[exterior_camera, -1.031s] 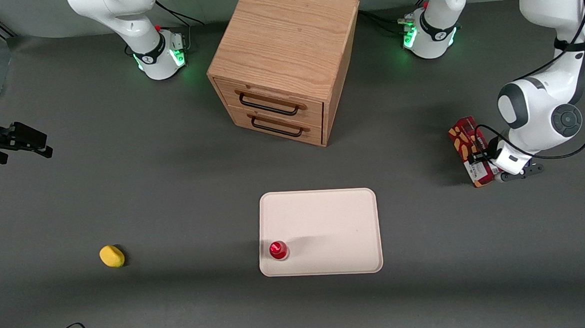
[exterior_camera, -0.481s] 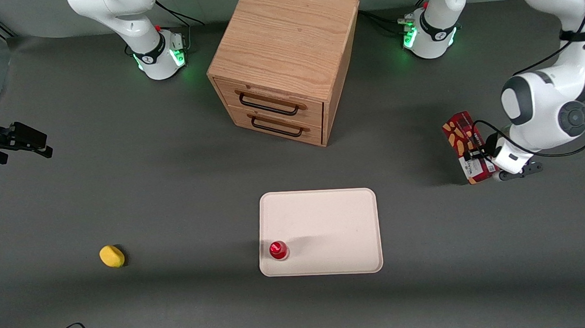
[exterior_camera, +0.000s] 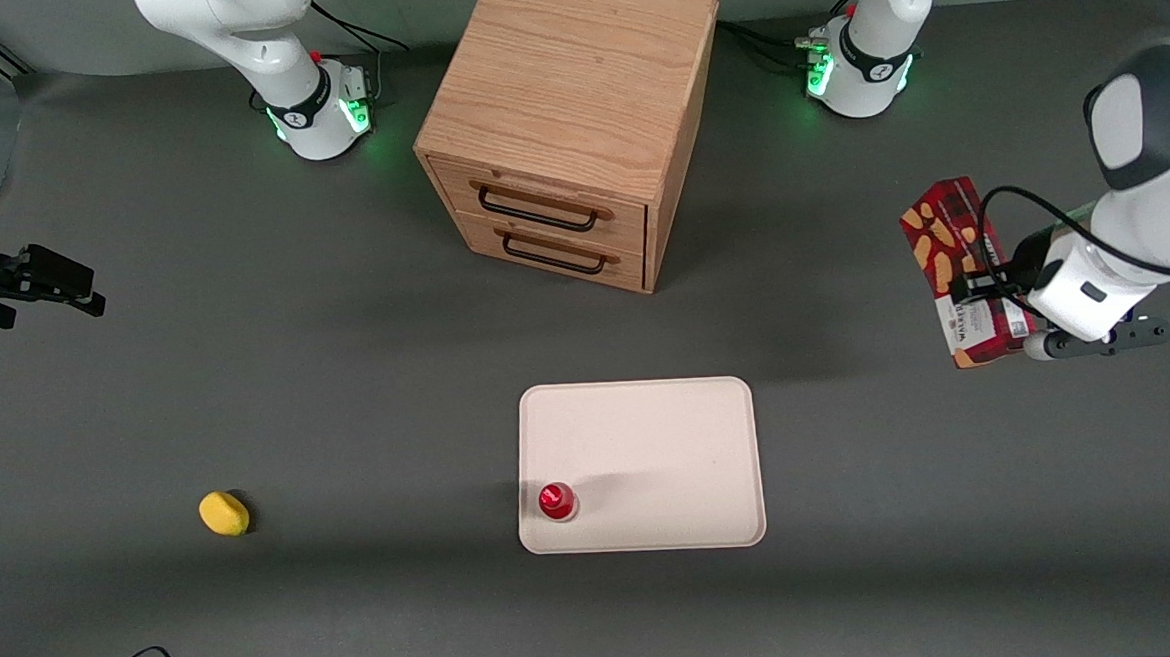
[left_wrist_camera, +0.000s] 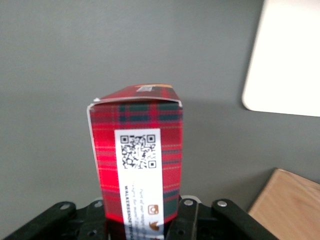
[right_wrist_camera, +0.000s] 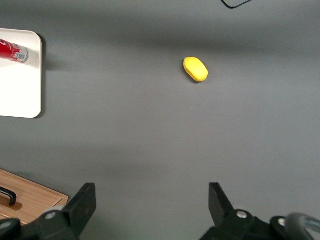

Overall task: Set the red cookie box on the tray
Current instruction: 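Lift the cookie box and carry it over the cream tray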

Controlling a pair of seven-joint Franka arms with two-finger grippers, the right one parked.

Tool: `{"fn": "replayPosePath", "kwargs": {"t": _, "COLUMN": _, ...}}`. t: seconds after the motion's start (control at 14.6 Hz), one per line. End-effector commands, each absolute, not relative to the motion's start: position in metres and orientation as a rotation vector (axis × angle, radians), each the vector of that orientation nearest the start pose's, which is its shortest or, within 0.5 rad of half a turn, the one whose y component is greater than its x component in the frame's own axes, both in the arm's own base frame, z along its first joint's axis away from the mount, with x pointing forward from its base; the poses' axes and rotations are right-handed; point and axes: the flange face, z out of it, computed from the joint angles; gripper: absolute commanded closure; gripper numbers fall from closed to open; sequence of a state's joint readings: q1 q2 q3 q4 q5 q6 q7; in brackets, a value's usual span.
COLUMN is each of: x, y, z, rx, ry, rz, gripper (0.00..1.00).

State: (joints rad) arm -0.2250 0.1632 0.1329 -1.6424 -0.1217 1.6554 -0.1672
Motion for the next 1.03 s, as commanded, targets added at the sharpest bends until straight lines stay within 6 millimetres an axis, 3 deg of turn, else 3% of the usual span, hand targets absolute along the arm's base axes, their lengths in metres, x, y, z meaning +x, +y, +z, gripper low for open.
{"fn": "replayPosePath", "kwargs": {"t": 0.0, "x": 0.613, "y": -0.132, "z": 0.526, "rx": -3.18, "ry": -0.184, "rz": 0.248, "gripper": 1.0}}
{"fn": "replayPosePath", "kwargs": {"t": 0.27, "x": 0.646, "y": -0.219, "z": 0.508, "rx": -3.206, "ry": -0.333, "rz": 0.24, "gripper": 1.0}}
{"fn": "replayPosePath", "kwargs": {"t": 0.41, "x": 0.663, "y": -0.263, "z": 0.485, "rx": -3.207, "ry": -0.512, "rz": 0.247, "gripper": 1.0}}
{"fn": "replayPosePath", "kwargs": {"t": 0.55, "x": 0.675, "y": -0.295, "z": 0.463, "rx": -3.216, "ry": -0.601, "rz": 0.204, "gripper": 1.0}}
{"fn": "replayPosePath", "kwargs": {"t": 0.82, "x": 0.69, "y": -0.33, "z": 0.406, "rx": -3.211, "ry": -0.672, "rz": 0.048, "gripper": 1.0}}
{"fn": "replayPosePath", "kwargs": {"t": 0.96, "x": 0.699, "y": -0.339, "z": 0.358, "rx": -3.17, "ry": -0.616, "rz": -0.036, "gripper": 1.0}}
